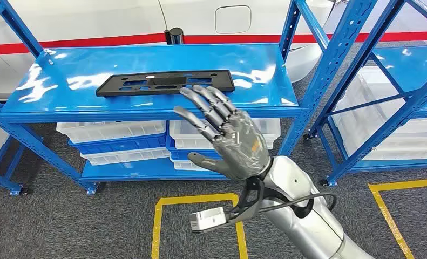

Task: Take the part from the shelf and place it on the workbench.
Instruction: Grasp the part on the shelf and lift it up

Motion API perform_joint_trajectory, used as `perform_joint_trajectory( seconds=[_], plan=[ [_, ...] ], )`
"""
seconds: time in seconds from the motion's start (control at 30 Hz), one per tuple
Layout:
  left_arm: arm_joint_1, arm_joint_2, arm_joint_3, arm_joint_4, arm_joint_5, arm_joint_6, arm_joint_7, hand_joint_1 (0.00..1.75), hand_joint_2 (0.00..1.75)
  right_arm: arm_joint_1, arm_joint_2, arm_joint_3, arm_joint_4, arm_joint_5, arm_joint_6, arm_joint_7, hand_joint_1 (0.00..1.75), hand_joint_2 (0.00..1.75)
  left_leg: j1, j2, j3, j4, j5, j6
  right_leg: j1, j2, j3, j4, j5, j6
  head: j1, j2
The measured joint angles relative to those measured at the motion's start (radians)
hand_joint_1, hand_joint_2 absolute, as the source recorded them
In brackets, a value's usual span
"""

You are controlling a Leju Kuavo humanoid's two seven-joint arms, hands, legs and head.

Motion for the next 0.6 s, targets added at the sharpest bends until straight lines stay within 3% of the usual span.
perform_joint_trajectory(
  seconds=[0.37,0.6],
  plan=[
    [0.001,0.000,-0.035,0.000,-0.014,-0.007,-0.033,0.00,0.00,-0.127,0.037,0.241,0.204,0.009,0.043,0.011,0.00,1.75,0.000,0.000,-0.001,0.000,0.000,0.000,0.000,0.000,-0.001,0.000,0.000,0.000,0.000,0.000],
    [0.001,-0.003,-0.052,0.000,-0.017,-0.007,-0.037,0.00,0.00,-0.169,0.057,0.333,0.281,0.006,0.016,0.025,0.00,1.75,0.000,0.000,-0.001,0.000,0.000,0.000,0.000,0.000,-0.001,0.000,0.000,0.000,0.000,0.000]
  ],
)
